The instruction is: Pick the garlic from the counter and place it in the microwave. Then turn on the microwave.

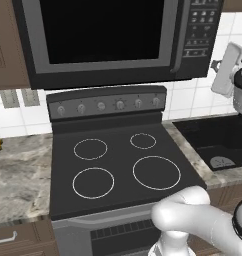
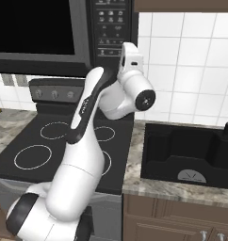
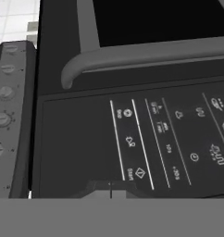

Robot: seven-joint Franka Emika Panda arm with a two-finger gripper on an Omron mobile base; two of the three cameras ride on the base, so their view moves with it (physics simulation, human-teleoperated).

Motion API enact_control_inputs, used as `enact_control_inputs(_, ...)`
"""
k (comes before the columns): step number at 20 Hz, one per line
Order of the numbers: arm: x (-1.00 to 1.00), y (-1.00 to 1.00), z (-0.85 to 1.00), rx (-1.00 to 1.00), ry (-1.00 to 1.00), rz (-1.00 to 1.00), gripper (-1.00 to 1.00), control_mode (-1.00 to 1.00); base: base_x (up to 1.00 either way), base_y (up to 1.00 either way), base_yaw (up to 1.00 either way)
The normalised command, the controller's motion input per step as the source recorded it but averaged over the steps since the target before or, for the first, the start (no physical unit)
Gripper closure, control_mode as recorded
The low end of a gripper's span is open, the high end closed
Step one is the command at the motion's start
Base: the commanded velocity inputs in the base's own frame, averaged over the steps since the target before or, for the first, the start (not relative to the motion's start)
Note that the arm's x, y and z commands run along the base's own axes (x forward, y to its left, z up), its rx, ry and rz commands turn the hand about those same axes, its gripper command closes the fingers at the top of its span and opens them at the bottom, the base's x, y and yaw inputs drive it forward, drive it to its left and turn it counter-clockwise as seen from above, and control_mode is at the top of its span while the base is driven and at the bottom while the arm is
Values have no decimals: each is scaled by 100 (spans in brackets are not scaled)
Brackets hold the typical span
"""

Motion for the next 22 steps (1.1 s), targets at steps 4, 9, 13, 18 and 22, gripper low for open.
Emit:
enact_control_inputs(4, 11, -1, 4, 0, 0, 0, 100, -100, 0, 0, 0)
enact_control_inputs(9, 0, 4, 0, 0, 0, 0, 100, -100, 0, 0, 0)
enact_control_inputs(13, 9, 6, 0, 0, -1, 0, 100, -100, 0, 0, 0)
enact_control_inputs(18, 20, 12, 1, 0, -1, -1, 100, -100, 0, 0, 0)
enact_control_inputs(22, 38, 12, 6, 0, -1, -1, 100, -100, 0, 0, 0)
